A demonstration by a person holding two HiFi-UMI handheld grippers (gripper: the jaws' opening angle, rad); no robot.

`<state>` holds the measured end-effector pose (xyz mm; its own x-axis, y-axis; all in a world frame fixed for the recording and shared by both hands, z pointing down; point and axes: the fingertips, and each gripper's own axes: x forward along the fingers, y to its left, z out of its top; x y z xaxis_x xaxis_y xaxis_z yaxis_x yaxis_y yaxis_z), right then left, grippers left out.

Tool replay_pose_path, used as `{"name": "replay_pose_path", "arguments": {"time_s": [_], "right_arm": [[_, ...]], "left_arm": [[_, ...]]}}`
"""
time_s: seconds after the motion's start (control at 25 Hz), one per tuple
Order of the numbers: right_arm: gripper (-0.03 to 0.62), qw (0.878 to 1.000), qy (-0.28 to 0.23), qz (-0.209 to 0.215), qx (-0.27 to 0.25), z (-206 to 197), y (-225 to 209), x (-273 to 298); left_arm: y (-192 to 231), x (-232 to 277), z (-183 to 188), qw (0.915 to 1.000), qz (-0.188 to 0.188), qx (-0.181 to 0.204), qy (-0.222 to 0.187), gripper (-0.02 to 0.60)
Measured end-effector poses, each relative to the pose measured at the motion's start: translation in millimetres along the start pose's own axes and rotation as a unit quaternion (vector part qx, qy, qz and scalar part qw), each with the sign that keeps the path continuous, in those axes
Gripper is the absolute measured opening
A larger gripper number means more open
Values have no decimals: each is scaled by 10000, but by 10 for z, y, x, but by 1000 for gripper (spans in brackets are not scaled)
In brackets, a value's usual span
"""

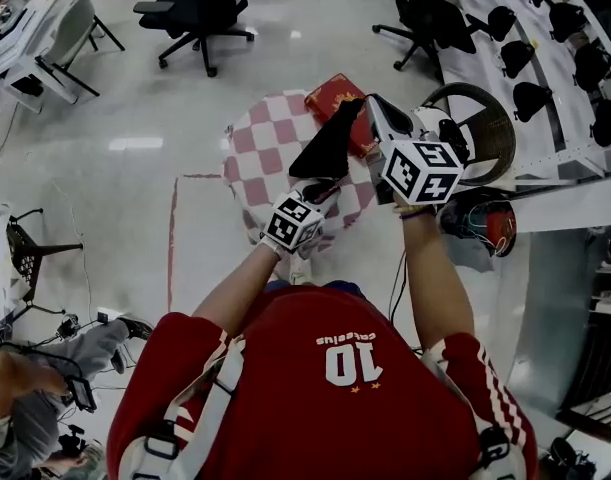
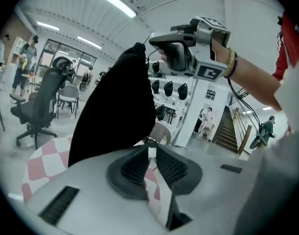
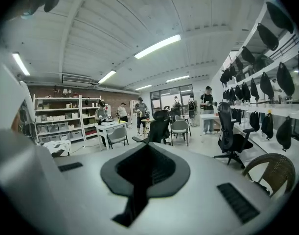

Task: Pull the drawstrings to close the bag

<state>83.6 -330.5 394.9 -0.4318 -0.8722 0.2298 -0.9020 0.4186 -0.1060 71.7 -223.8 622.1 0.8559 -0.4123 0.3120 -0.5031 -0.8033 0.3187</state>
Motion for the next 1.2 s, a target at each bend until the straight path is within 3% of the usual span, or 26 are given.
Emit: {"name": "replay_pose_path", "arguments": {"time_s": [0.08,0.2,0.56,0.72,0.88,1.08,1.2], "right_arm": [[15,9999,-33,-38,110,5,-77,-57],[15,9998,-39,-85,202,1,-143,-112],[15,9999,-107,4,115,95,-68,-204],[15,9998,-174,83,110,181,-8,-236],[15,9996,-232,113,91,218,21,-265],[15,9997,-209,29,144,160,-68,-291],[15,9996,-203,-6,205,128,-132,-313]], "left_arm": [[19,12,56,9999,7,119,-19,16],[11,59,32,9997,-67,202,95,15],[-163,259,-48,9988,-289,263,296,191],[-106,333,-7,9988,-167,355,294,216],[-34,278,99,9991,-43,404,118,215],[87,67,144,9995,103,296,-62,97],[194,-64,115,9996,227,109,-83,77]]}}
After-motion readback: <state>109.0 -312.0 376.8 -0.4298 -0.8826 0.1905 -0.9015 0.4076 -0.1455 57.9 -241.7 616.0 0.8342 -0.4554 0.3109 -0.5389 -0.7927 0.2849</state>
